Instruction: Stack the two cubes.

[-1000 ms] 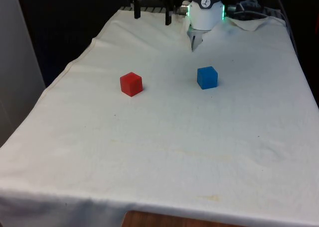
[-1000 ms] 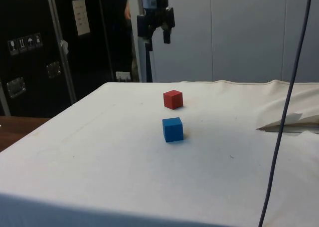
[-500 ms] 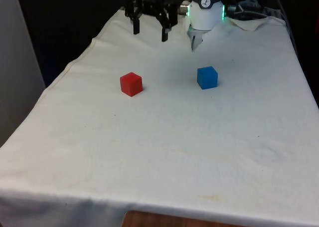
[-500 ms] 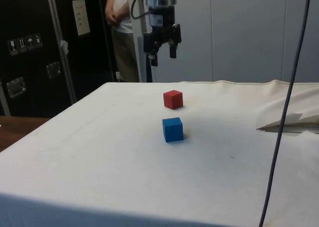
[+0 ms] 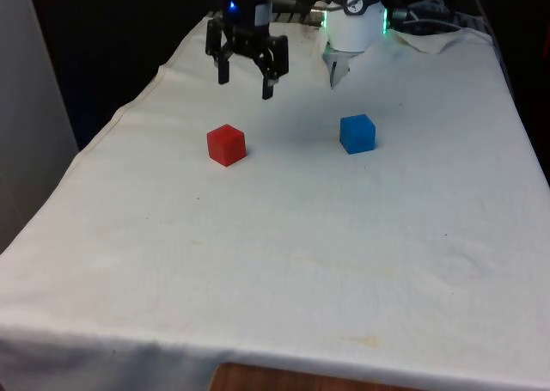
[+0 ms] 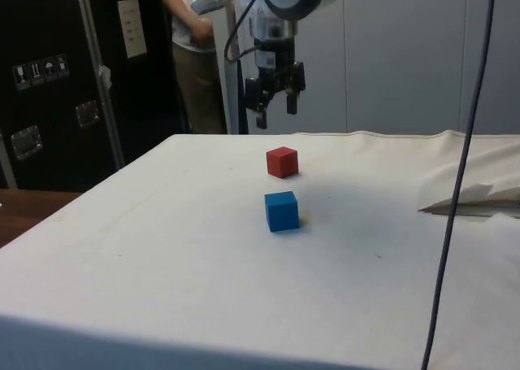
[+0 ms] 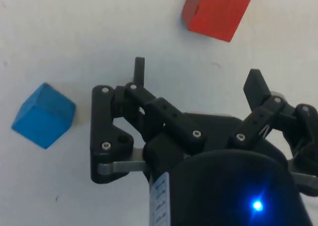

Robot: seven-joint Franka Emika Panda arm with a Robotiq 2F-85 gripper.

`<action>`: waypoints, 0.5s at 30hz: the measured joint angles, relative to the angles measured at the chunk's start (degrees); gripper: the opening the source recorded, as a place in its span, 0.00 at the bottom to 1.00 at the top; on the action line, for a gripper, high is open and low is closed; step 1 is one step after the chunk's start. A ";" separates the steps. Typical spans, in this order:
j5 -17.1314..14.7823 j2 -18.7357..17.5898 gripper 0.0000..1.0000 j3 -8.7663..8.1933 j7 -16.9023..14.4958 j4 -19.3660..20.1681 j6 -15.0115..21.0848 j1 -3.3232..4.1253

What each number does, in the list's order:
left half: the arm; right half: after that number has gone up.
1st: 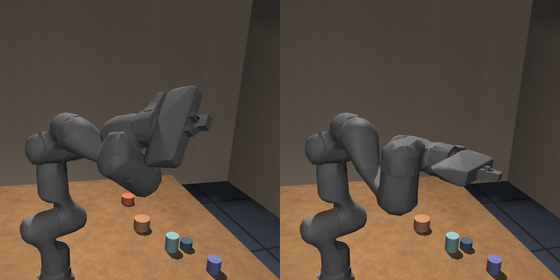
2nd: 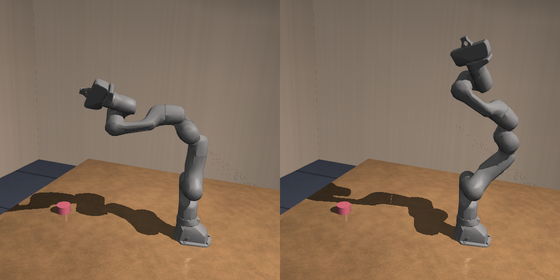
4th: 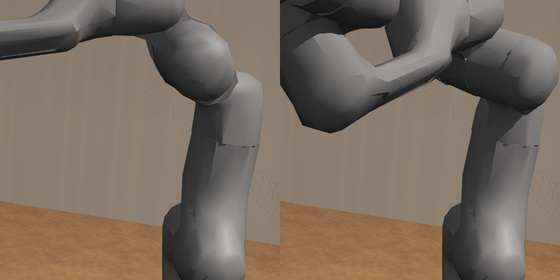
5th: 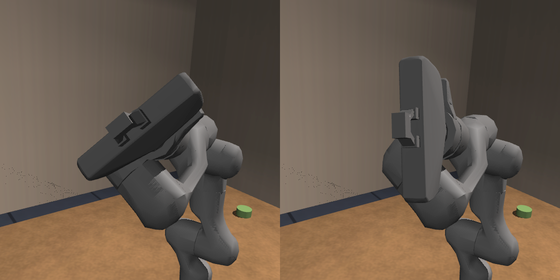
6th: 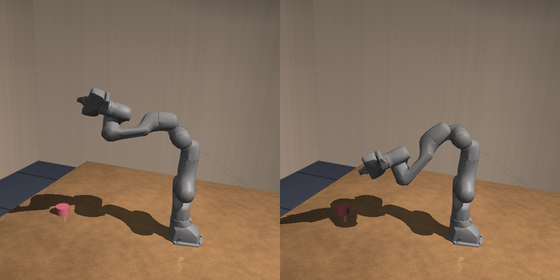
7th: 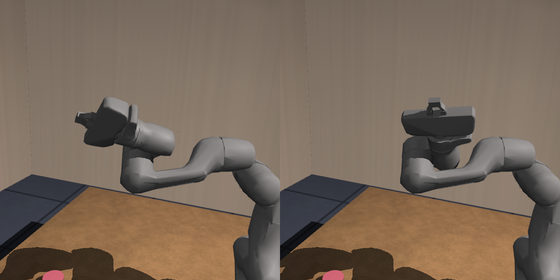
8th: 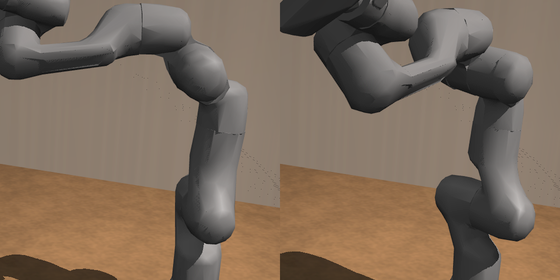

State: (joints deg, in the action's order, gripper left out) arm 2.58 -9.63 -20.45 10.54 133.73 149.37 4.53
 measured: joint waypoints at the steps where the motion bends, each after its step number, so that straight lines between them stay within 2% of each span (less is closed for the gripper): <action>1: -0.17 -0.92 1.00 -0.34 0.00 0.06 1.09 0.00; 9: -1.66 -4.07 1.00 -0.86 -0.80 0.34 5.33 -0.11; 15: -1.66 -4.07 1.00 -0.86 -0.80 0.34 5.56 -0.06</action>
State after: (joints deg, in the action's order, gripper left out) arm 0.92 -13.69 -21.31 9.74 134.07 154.93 4.47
